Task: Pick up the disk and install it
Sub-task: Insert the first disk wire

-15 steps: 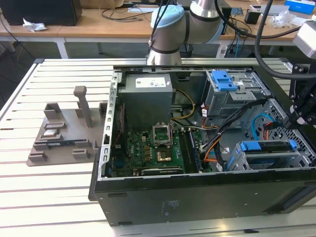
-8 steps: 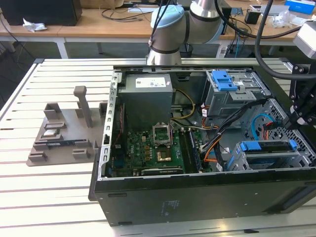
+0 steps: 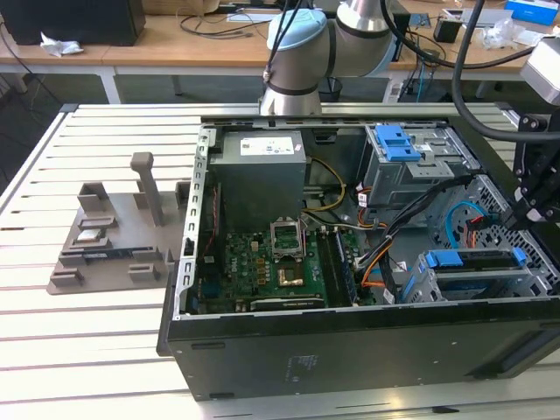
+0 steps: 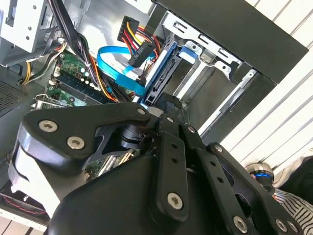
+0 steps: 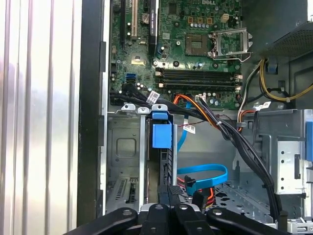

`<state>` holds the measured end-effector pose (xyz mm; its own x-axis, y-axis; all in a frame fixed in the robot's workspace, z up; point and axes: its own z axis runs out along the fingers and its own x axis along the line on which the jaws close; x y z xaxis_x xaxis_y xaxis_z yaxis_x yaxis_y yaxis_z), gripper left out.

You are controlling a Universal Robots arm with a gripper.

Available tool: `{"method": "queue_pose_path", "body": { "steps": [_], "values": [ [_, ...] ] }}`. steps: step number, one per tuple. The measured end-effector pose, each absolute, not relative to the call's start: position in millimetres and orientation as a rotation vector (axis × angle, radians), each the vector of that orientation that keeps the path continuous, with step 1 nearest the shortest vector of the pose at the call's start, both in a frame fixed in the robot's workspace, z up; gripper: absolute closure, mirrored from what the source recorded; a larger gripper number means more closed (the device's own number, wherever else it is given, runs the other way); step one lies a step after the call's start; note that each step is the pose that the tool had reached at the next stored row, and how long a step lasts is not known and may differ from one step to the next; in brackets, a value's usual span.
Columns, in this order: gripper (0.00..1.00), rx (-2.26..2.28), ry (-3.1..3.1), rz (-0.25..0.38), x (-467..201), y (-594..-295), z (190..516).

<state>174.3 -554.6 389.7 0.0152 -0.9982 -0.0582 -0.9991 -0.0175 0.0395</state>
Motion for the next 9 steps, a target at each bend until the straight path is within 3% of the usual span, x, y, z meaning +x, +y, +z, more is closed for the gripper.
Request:
{"method": "queue_pose_path", "body": {
  "steps": [1, 2, 5, 9],
  "values": [
    [0.89, -2.229, 2.193, 0.108, 174.3, -554.7, 389.8],
    [0.76, -2.229, 2.193, 0.108, 174.3, -554.8, 389.8],
    [0.64, -2.229, 2.193, 0.108, 174.3, -554.9, 389.7],
    [0.64, -2.229, 2.194, 0.109, 176.8, -545.9, 387.2]
  ]
}}
